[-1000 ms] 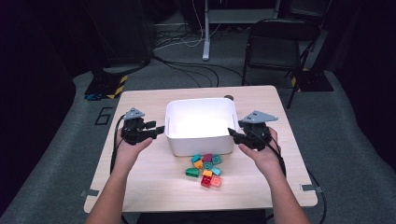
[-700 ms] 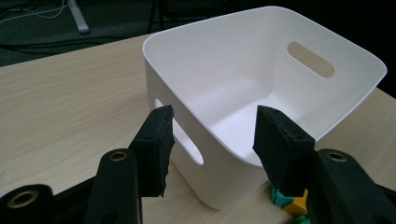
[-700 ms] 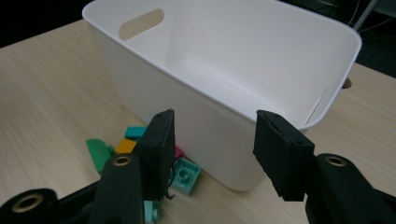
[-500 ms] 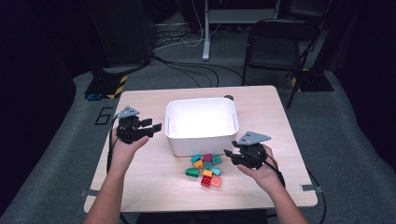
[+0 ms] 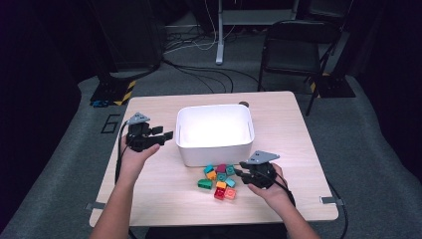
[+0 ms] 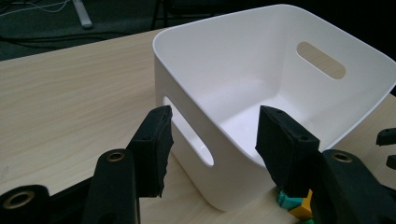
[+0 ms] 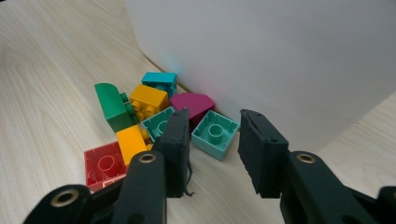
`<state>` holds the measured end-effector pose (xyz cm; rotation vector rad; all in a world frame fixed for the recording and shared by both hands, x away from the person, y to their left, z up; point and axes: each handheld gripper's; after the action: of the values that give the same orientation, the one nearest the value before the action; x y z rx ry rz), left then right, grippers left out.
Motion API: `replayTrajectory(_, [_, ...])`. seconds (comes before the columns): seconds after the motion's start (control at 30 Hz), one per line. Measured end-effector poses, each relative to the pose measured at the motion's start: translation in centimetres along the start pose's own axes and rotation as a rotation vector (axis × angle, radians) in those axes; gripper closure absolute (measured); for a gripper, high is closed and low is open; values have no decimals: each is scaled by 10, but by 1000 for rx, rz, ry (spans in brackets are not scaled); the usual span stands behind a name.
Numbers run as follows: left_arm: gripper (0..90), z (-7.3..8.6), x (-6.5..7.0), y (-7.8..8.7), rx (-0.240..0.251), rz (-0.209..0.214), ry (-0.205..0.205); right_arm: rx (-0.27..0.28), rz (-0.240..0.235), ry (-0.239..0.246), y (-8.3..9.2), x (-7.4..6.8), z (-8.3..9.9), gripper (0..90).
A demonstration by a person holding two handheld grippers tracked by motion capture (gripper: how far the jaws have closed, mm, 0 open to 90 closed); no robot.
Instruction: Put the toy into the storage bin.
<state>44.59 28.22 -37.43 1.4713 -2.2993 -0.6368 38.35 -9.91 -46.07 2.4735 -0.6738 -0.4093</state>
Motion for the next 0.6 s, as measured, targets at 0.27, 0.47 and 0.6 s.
replayTrajectory(0.27, [456, 3, -8, 0, -13, -59, 34, -47, -44, -16, -16, -4, 8, 633])
replayTrajectory(0.47, [454, 3, -9, 1, -5, -54, 39, -78, -63, -10, -25, -6, 11, 631])
replayTrajectory(0.6, [454, 3, -9, 2, 2, -58, 42, -85, -81, -15, -29, -7, 13, 631])
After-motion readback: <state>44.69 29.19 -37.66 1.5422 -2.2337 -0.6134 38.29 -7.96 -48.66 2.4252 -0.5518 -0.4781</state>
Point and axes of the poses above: each handheld gripper's, and its own axes: y roughly backward along the jaws, z roughly out of its underside, x roughly to its right, and after that the axes turned 12 degrees about -z, right-handed
